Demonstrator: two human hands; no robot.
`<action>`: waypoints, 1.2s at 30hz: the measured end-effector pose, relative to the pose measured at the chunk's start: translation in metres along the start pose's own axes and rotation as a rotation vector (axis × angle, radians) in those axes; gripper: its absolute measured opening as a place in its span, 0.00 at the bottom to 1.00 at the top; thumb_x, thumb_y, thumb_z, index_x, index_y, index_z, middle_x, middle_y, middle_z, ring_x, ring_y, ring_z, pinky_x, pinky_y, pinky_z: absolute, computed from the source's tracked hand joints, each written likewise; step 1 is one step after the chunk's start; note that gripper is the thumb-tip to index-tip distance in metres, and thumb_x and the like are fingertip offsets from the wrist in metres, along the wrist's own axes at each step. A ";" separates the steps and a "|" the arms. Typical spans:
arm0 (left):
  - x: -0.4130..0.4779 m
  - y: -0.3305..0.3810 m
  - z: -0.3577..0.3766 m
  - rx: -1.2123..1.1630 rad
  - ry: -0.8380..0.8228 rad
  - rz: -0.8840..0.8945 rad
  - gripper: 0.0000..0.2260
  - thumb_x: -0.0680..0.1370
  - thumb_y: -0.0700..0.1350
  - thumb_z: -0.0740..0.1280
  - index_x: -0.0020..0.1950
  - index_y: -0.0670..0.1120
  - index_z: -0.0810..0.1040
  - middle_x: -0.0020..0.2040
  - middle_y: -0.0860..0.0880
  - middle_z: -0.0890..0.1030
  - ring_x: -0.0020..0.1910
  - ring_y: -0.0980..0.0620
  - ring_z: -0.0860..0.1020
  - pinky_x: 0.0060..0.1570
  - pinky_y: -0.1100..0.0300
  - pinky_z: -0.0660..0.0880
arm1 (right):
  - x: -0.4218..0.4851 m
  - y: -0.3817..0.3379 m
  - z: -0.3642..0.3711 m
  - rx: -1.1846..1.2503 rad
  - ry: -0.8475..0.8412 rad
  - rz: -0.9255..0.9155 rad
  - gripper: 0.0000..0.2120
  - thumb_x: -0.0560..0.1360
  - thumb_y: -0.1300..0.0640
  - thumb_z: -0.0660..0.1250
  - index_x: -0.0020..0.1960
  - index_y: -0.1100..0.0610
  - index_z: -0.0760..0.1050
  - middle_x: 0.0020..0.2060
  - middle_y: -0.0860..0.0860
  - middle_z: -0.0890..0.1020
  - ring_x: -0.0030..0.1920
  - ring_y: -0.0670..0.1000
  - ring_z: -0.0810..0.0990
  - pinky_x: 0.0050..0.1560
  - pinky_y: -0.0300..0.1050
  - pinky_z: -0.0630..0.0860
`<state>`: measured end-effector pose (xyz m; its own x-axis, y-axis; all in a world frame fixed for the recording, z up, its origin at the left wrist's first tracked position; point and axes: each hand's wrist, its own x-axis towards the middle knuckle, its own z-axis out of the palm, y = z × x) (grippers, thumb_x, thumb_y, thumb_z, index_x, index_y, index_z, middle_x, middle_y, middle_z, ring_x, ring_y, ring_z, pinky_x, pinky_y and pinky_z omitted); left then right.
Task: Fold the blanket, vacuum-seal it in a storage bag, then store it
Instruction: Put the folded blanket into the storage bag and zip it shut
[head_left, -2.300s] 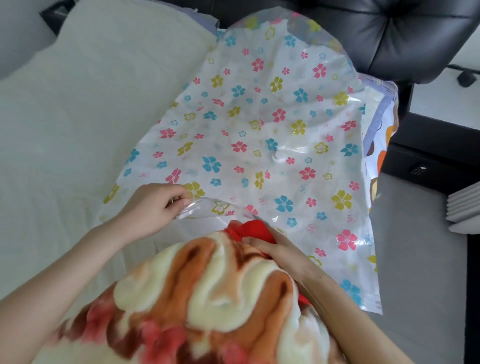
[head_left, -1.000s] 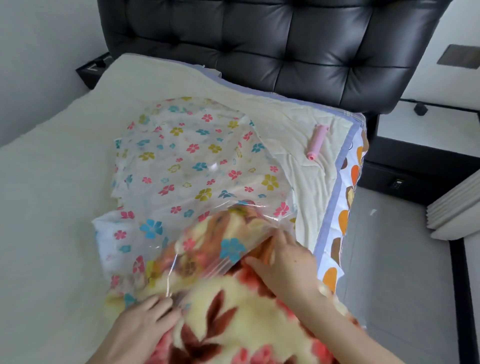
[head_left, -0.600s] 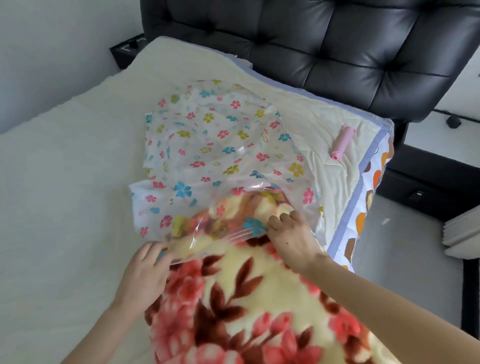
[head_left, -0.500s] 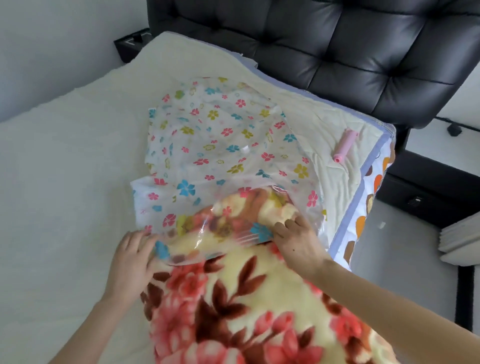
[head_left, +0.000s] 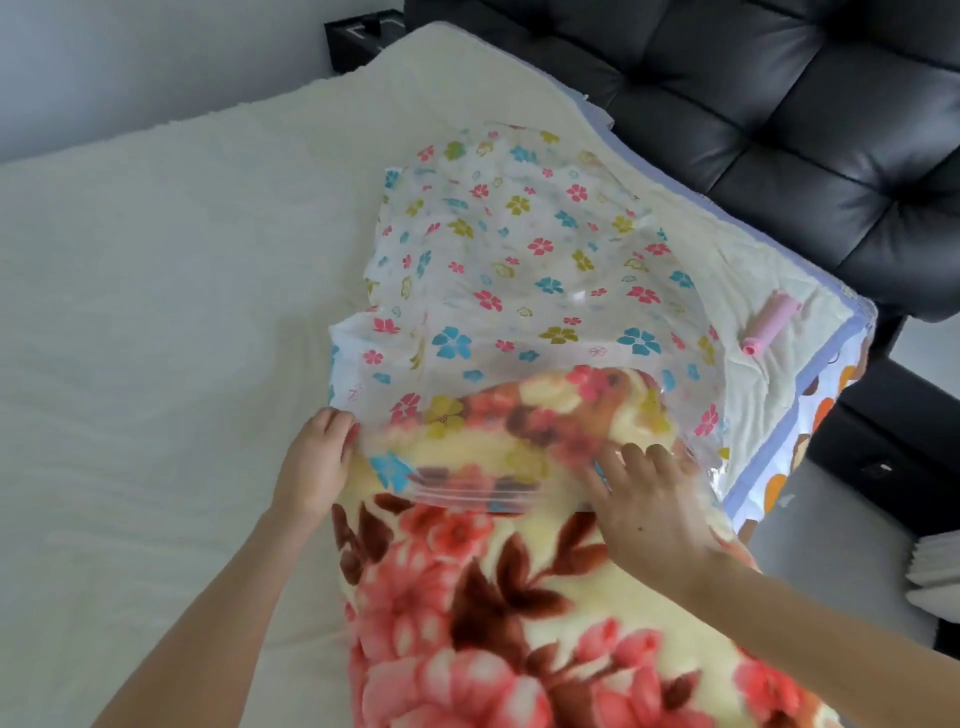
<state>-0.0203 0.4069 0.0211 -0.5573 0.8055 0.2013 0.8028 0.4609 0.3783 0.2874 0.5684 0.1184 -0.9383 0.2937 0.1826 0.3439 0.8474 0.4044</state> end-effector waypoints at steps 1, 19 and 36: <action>-0.003 -0.005 -0.002 0.004 -0.001 0.023 0.11 0.65 0.26 0.71 0.44 0.36 0.78 0.42 0.39 0.79 0.36 0.39 0.79 0.36 0.52 0.77 | 0.010 -0.013 0.001 0.011 0.042 -0.052 0.27 0.53 0.65 0.65 0.53 0.60 0.72 0.41 0.58 0.79 0.34 0.58 0.75 0.37 0.50 0.67; -0.015 0.030 0.009 -0.138 0.325 -0.202 0.27 0.57 0.26 0.71 0.55 0.34 0.75 0.43 0.38 0.79 0.35 0.38 0.80 0.33 0.53 0.77 | 0.118 -0.101 -0.002 0.316 -0.031 -0.148 0.20 0.47 0.58 0.83 0.21 0.53 0.69 0.20 0.47 0.70 0.19 0.50 0.70 0.25 0.34 0.52; 0.014 -0.050 0.012 -0.008 -0.097 -0.234 0.13 0.70 0.28 0.61 0.53 0.34 0.74 0.47 0.35 0.76 0.42 0.36 0.78 0.36 0.50 0.70 | 0.151 -0.127 0.020 0.254 -0.094 -0.133 0.20 0.38 0.65 0.78 0.20 0.55 0.68 0.20 0.50 0.69 0.20 0.51 0.70 0.26 0.34 0.52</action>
<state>-0.0656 0.3997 -0.0061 -0.7043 0.7096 0.0201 0.6528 0.6362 0.4112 0.1013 0.5135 0.0770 -0.9777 0.2026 0.0546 0.2092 0.9611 0.1804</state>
